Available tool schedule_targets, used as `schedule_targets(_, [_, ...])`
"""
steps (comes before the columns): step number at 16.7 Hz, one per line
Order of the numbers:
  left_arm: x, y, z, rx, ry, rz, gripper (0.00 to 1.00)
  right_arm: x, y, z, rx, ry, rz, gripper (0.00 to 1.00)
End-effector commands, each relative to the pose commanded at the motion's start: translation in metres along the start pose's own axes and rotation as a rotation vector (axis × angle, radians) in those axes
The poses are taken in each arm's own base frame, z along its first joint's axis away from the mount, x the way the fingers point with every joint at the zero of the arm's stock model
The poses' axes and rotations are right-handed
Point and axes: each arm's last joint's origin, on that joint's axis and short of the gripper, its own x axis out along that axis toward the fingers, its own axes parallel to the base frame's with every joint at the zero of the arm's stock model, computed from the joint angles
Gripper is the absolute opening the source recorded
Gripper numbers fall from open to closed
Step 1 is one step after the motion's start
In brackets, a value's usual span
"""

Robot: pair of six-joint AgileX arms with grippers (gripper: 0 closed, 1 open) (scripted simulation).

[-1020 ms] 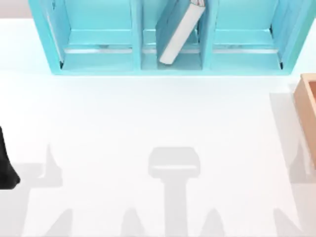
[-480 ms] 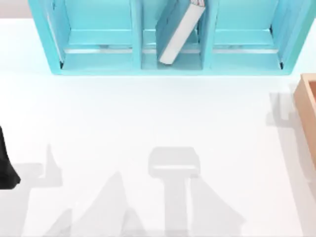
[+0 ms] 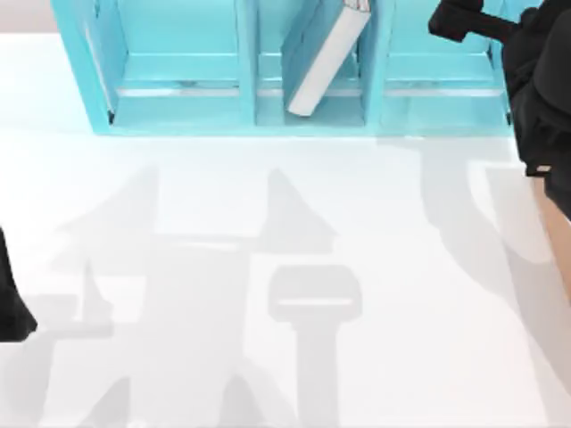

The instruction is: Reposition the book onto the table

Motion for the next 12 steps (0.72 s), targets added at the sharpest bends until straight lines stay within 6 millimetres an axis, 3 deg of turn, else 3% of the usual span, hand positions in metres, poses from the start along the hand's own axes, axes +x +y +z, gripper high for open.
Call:
schedule_targets(3, [0.000, 0.000, 0.000, 0.000, 0.000, 0.000, 1.00, 0.023, 0.039, -0.071, 0.034, 0.039, 0.006, 1.00])
schedule_targets(7, [0.000, 0.000, 0.000, 0.000, 0.000, 0.000, 1.00, 0.023, 0.075, -0.157, 0.071, 0.074, 0.027, 1.00])
schedule_targets(10, [0.000, 0.000, 0.000, 0.000, 0.000, 0.000, 1.00, 0.015, 0.090, -0.193, 0.097, 0.082, 0.045, 1.00])
schedule_targets(12, [0.000, 0.000, 0.000, 0.000, 0.000, 0.000, 1.00, 0.012, 0.093, -0.201, 0.104, 0.083, 0.051, 1.00])
